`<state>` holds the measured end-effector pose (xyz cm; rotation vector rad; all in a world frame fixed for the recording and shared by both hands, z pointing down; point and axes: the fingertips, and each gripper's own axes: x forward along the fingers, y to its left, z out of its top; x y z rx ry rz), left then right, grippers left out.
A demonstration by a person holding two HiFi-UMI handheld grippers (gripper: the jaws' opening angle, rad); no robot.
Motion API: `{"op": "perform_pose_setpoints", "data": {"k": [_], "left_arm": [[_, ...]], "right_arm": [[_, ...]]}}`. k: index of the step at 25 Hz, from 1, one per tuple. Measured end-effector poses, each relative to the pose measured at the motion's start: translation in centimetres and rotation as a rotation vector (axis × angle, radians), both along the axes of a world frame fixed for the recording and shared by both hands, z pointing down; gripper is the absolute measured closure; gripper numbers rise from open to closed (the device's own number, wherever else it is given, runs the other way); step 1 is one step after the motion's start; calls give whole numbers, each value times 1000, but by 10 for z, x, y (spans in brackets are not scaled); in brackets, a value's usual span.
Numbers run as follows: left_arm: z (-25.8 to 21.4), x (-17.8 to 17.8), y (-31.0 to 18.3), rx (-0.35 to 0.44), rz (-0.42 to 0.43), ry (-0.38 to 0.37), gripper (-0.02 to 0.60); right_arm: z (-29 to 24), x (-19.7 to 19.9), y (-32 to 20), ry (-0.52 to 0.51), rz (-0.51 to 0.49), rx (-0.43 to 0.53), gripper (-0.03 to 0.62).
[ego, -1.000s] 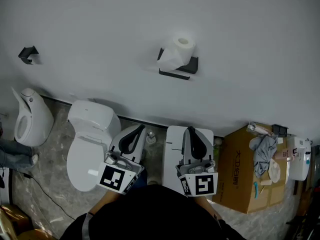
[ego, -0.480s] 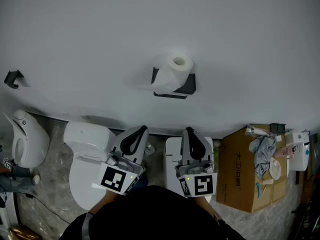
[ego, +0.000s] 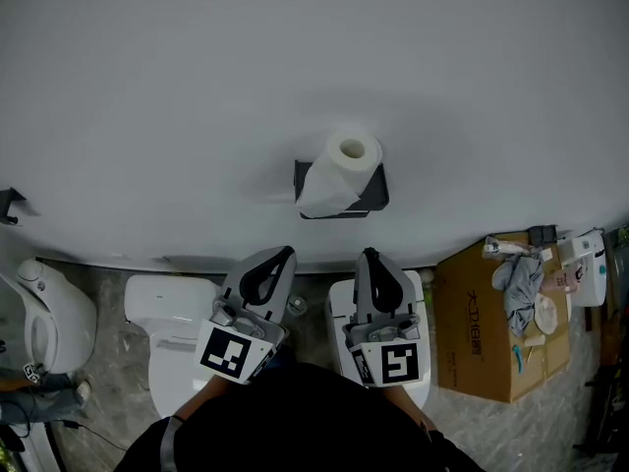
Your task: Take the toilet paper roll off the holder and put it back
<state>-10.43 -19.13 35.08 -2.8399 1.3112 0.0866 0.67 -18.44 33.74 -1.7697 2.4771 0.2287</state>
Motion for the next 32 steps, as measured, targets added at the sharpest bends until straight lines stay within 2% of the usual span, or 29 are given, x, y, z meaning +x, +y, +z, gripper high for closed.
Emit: {"op": "perform_pose_setpoints", "data": {"k": [7, 12, 16, 20, 23, 28, 32], "left_arm": [[-4, 2, -26, 7, 96, -9, 575], [-8, 3, -37, 34, 126, 22, 575], [-1, 3, -39, -2, 134, 5, 575], [-6, 6, -39, 22, 142, 25, 575], [-1, 5, -43, -12, 131, 12, 575], [-4, 6, -47, -12, 118, 13, 575], [-7, 14, -54, -8, 107, 14, 575]], "right_arm": [[-7, -6, -16, -11, 68, 42, 571], [0, -5, -21, 6, 103, 14, 571], [-1, -5, -21, 7, 114, 12, 571], [-3, -6, -25, 20, 100, 14, 571], [-3, -7, -31, 25, 90, 4, 571], [-11, -10, -39, 31, 60, 24, 571], [-3, -8, -48, 72, 18, -20, 571]]}}
